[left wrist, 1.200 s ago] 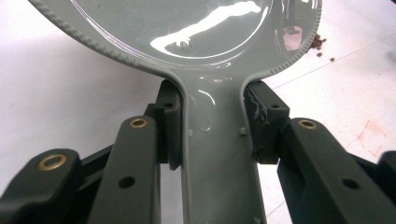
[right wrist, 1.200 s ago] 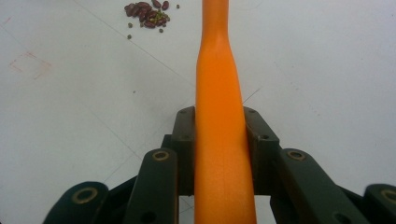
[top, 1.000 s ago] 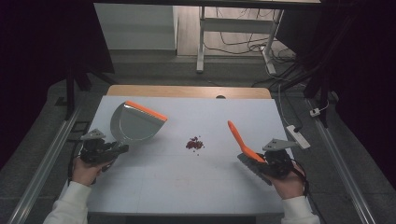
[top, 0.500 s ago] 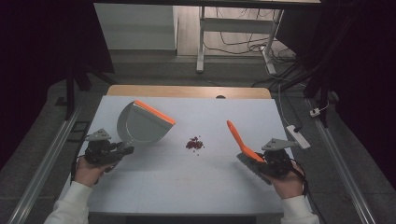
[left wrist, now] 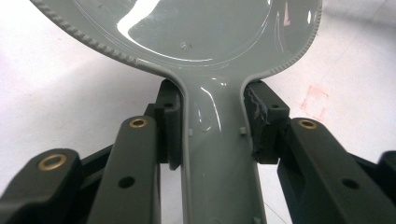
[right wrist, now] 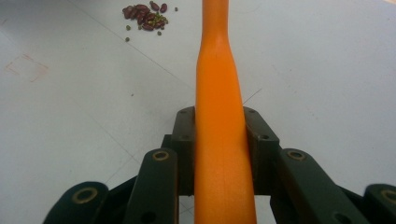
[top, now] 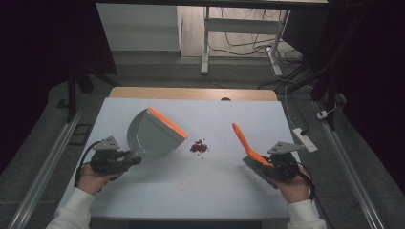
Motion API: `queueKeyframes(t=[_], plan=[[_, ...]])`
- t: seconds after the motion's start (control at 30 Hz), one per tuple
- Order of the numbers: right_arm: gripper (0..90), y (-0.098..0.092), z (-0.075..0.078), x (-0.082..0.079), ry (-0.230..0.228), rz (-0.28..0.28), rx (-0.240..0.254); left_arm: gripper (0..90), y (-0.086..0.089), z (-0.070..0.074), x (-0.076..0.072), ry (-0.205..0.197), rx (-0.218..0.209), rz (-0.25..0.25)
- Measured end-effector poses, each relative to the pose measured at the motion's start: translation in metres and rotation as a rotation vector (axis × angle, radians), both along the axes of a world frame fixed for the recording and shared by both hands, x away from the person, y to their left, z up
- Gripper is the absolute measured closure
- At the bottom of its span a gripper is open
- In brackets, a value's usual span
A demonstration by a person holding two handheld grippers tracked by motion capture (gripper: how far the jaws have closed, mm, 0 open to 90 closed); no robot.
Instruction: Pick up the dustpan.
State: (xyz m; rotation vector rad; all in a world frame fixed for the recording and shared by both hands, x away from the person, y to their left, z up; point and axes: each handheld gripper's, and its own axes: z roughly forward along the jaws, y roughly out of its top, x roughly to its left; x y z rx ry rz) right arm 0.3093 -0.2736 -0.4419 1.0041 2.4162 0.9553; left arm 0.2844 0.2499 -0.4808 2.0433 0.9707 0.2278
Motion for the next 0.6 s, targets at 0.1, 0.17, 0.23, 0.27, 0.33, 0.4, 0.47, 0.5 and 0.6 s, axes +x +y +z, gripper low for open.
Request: queueKeyframes(t=[0.1,0.17,0.23,0.27,0.33,0.4,0.47,0.5,0.6], plan=[[70.0,-0.0001,-0.0001,0.0000,0.000,0.001,0.000,61.8,-0.0025,-0.0015,-0.0007,0.010,0.015,-0.023],[70.0,-0.0002,-0.0006,0.0001,0.002,0.000,-0.001,61.8,-0.0044,-0.0022,-0.0019,0.010,0.023,-0.038],[70.0,-0.0002,-0.0009,0.0001,0.004,-0.001,-0.002,61.8,-0.0056,-0.0025,-0.0029,0.008,0.031,-0.051],[70.0,-0.0002,-0.0010,0.0001,0.006,-0.001,-0.002,61.8,-0.0057,-0.0026,-0.0032,0.011,0.034,-0.058],[70.0,-0.0001,-0.0010,-0.0001,0.005,0.000,-0.002,61.8,-0.0062,-0.0032,-0.0037,0.013,0.039,-0.067],[70.0,-0.0002,-0.0009,-0.0001,0.004,0.000,-0.002,61.8,-0.0069,-0.0038,-0.0044,0.020,0.042,-0.070],[70.0,-0.0002,-0.0011,-0.0001,0.004,0.000,-0.002,61.8,-0.0072,-0.0041,-0.0047,0.022,0.045,-0.073],[70.0,-0.0004,-0.0012,0.0000,0.004,0.001,-0.003,61.8,-0.0073,-0.0041,-0.0048,0.023,0.046,-0.074],[70.0,-0.0005,-0.0014,0.0001,0.005,0.001,-0.003,61.8,-0.0079,-0.0049,-0.0049,0.029,0.047,-0.082]])
